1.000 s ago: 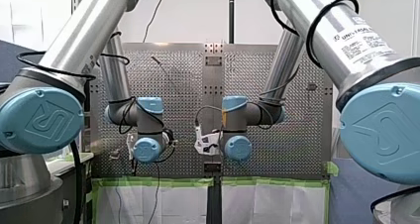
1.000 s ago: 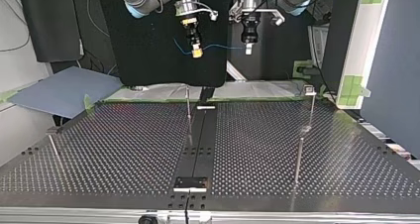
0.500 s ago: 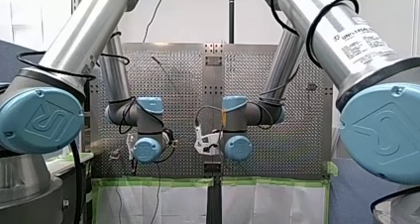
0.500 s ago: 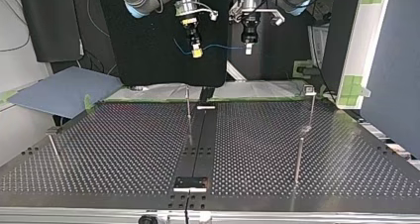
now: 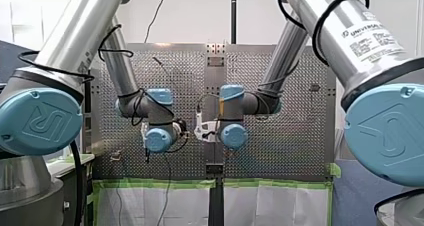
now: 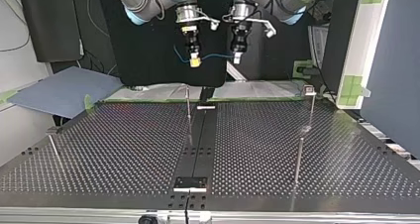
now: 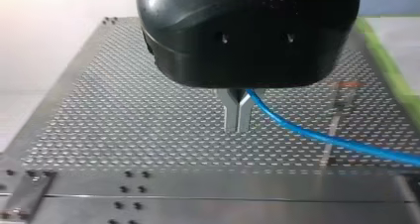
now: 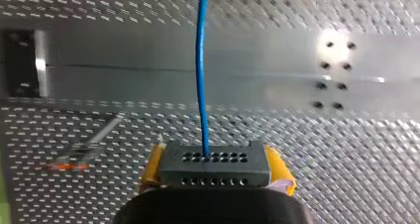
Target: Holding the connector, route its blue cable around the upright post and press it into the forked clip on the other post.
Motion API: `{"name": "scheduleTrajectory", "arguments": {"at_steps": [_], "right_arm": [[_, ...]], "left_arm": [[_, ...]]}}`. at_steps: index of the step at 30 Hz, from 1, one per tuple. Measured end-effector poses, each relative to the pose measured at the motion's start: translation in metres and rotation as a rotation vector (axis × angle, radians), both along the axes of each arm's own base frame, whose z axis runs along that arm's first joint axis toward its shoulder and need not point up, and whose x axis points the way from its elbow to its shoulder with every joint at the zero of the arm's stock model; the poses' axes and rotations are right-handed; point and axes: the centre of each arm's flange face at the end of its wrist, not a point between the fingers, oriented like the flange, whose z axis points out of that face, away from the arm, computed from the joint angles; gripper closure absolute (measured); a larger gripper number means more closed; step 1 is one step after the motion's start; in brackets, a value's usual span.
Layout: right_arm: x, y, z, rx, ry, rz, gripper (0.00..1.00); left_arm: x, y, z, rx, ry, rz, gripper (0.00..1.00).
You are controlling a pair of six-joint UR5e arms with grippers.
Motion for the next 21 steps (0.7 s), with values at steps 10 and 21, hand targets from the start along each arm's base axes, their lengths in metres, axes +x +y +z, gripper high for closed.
{"name": "scheduleTrajectory", "arguments": {"at_steps": [10, 21], "right_arm": [[-0.003, -0.028, 0.064, -0.011, -0.09, -0.082, 1.0], [-0.002, -0.038, 0.12, -0.041, -0.109, -0.028, 1.0]], "left_arm": [[0.03, -0.007, 0.054, -0.063, -0.061, 0.055, 1.0], [0.057, 0.004, 0.107, -0.146, -0.11, 0.152, 1.0]]}}
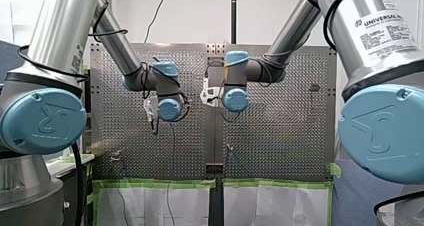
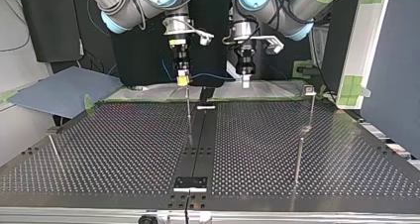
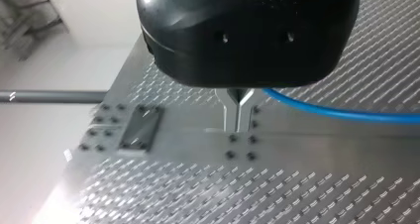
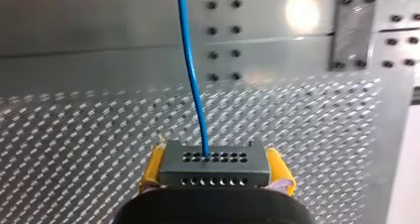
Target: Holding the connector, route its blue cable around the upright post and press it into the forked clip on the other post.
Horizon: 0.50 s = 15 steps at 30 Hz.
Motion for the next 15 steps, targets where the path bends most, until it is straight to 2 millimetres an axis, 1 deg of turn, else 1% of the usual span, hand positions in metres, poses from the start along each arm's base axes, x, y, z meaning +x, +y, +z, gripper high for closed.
{"name": "scheduleTrajectory", "arguments": {"at_steps": [4, 6, 10, 15], "right_arm": [[0.005, -0.001, 0.028, -0.024, -0.015, 0.032, 1.0], [0.007, -0.001, 0.041, -0.037, -0.02, 0.046, 1.0], [0.012, -0.001, 0.075, -0.068, -0.038, 0.082, 1.0], [0.015, 0.001, 0.112, -0.102, -0.06, 0.12, 1.0]], "left_arm": [[0.005, 0.01, 0.018, -0.016, -0.008, 0.052, 1.0], [0.006, 0.015, 0.024, -0.02, -0.008, 0.074, 1.0], [0.007, 0.027, 0.035, -0.027, -0.006, 0.122, 1.0], [0.009, 0.042, 0.049, -0.039, -0.007, 0.16, 1.0]]}}
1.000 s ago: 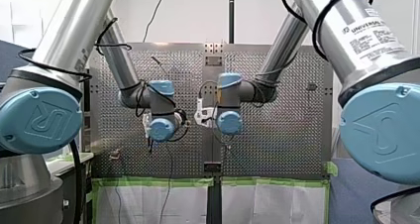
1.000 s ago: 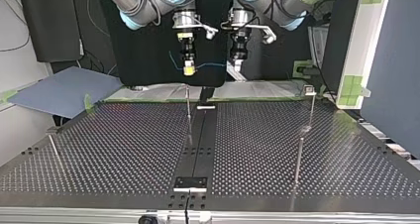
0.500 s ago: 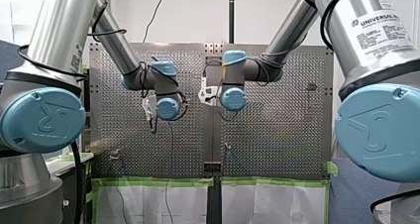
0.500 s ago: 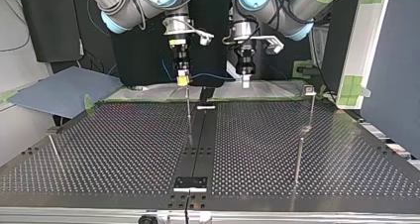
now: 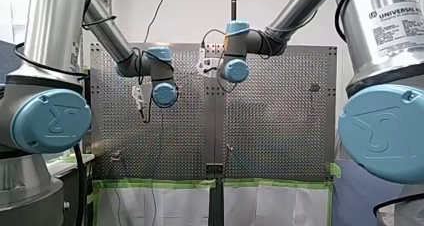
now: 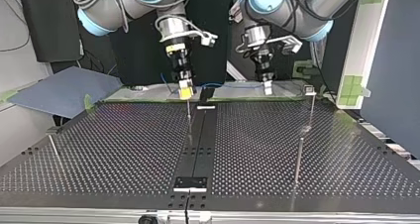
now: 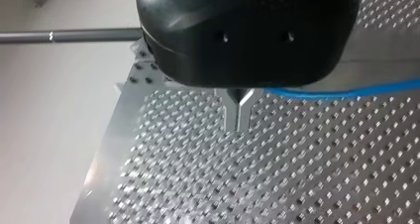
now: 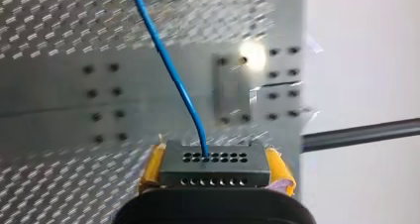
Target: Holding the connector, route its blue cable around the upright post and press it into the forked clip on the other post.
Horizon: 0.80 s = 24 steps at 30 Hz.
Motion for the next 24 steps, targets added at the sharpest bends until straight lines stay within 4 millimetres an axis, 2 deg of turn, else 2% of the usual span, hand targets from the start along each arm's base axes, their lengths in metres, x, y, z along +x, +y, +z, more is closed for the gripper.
{"name": "scheduleTrajectory", "arguments": {"at_steps": [4, 7, 15, 24], "right_arm": [[0.003, 0.005, 0.033, -0.03, -0.019, 0.038, 1.0], [0.006, 0.007, 0.049, -0.04, -0.02, 0.068, 1.0], [0.015, 0.012, 0.068, -0.044, -0.002, 0.135, 1.0], [0.027, 0.012, 0.082, -0.034, 0.018, 0.206, 1.0]], "left_arm": [[0.003, 0.012, 0.012, -0.021, -0.008, 0.003, 1.0], [0.005, 0.021, 0.021, -0.039, -0.016, -0.001, 1.0], [0.017, 0.043, 0.059, -0.093, -0.065, -0.013, 1.0], [0.033, 0.067, 0.119, -0.149, -0.155, -0.02, 1.0]]}}
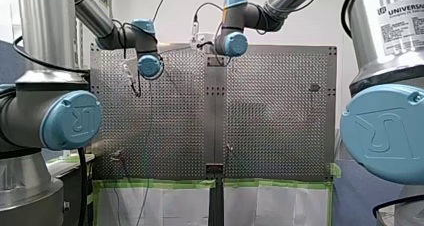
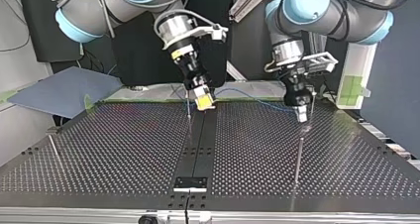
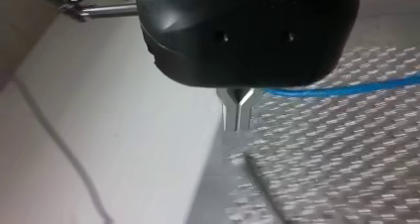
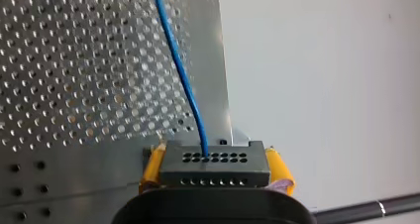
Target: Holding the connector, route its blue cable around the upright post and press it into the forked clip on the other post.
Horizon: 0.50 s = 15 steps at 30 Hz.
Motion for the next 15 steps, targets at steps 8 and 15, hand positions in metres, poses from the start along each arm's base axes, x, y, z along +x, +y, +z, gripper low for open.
{"name": "scheduleTrajectory", "arguments": {"at_steps": [8, 15], "right_arm": [[0.01, -0.004, 0.012, 0.014, 0.017, 0.039, 1.0], [0.021, -0.012, 0.014, 0.037, 0.037, 0.045, 1.0]], "left_arm": [[0.011, 0.029, 0.046, -0.025, -0.049, 0.057, 1.0], [0.025, 0.05, 0.067, -0.022, -0.05, 0.096, 1.0]]}}
